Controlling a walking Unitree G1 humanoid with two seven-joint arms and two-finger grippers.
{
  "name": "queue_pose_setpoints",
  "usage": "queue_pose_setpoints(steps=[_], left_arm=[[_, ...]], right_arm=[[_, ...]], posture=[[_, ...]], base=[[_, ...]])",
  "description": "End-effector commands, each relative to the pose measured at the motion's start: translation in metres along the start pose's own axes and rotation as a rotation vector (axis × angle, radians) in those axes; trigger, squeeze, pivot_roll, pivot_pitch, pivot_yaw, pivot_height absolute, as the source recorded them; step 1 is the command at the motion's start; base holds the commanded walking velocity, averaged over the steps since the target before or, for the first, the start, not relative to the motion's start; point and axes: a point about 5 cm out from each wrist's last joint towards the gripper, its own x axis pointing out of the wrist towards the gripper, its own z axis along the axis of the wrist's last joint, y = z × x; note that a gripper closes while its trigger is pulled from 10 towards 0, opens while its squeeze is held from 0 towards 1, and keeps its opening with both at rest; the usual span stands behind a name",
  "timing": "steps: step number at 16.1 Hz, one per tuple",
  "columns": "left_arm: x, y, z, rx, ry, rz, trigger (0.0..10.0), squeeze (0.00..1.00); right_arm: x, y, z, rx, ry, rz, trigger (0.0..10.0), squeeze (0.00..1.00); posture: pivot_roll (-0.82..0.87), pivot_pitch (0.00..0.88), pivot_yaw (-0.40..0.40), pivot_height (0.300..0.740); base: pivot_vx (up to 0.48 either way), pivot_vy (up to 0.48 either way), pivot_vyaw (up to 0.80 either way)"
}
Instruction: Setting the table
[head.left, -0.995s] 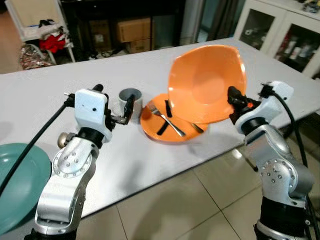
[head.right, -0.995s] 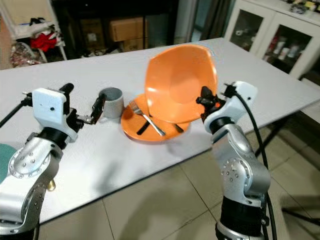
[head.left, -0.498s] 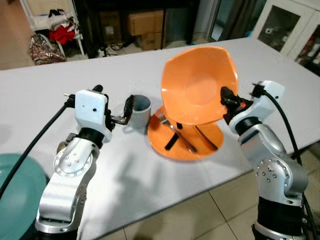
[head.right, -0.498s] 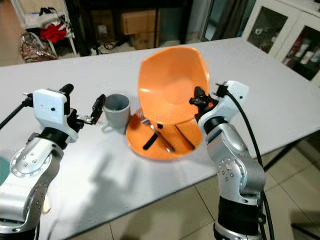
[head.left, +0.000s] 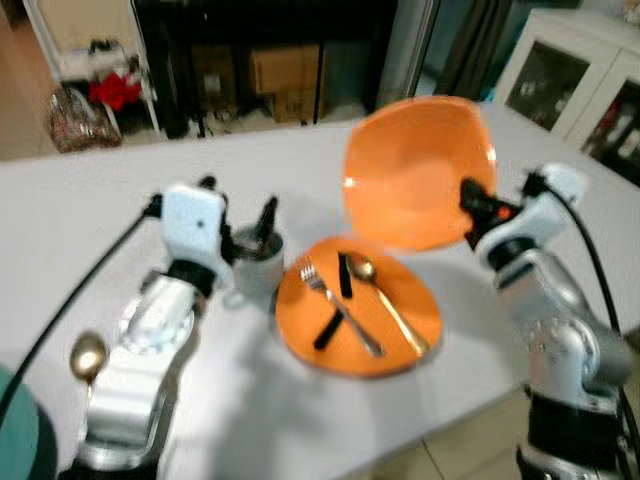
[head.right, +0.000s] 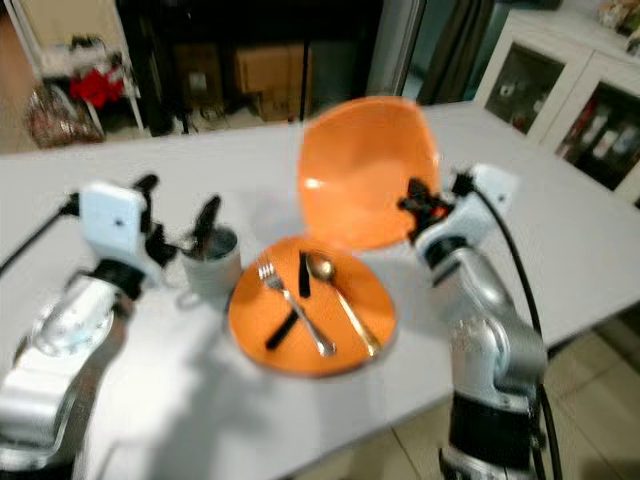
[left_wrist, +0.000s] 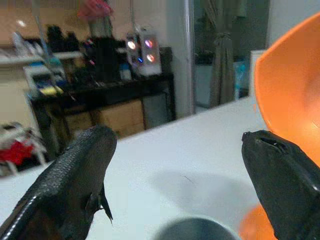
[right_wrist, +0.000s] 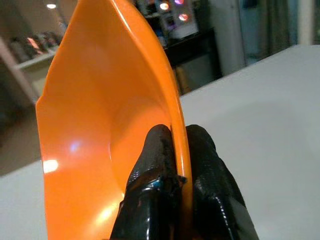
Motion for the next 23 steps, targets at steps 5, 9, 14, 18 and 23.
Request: queue_pose_setpoints(steps=[5,9,14,18,23], left_arm=[[-0.007,0.01,0.006,0.069,0.015,-0.085,10.0,0.0],[-0.012,0.01,0.02,0.073,0.028,-0.24,10.0,0.0],[-0.027,0.014,0.026,0.091,0.097,-0.369,10.0,0.0],[-0.044,0.023,0.033,0.105,0.15,-0.353,10.0,0.0],[-0.061,0.025,0.039,0.098,0.201,-0.334,10.0,0.0]], right_arm=[[0.021,0.011,0.011,0.132,-0.002,0.075,10.0,0.0],[0.071,-0.008,0.009,0.247,0.141,0.09,10.0,0.0],[0.101,-0.011,-0.01,0.316,0.292,0.097,10.0,0.0],[0.11,-0.011,-0.002,0.356,0.242,0.073,10.0,0.0],[0.108,-0.027,-0.004,0.379,0.219,-0.016,10.0,0.0]], posture=[[0.1,0.0,-0.039,0.74],[0.12,0.0,-0.016,0.74],[0.16,0.0,0.012,0.74],[0.23,0.038,-0.002,0.74],[0.28,0.114,-0.012,0.74]], base=[[0.0,0.0,0.0],[0.0,0.0,0.0],[0.0,0.0,0.0],[0.0,0.0,0.0],[0.0,0.0,0.0]])
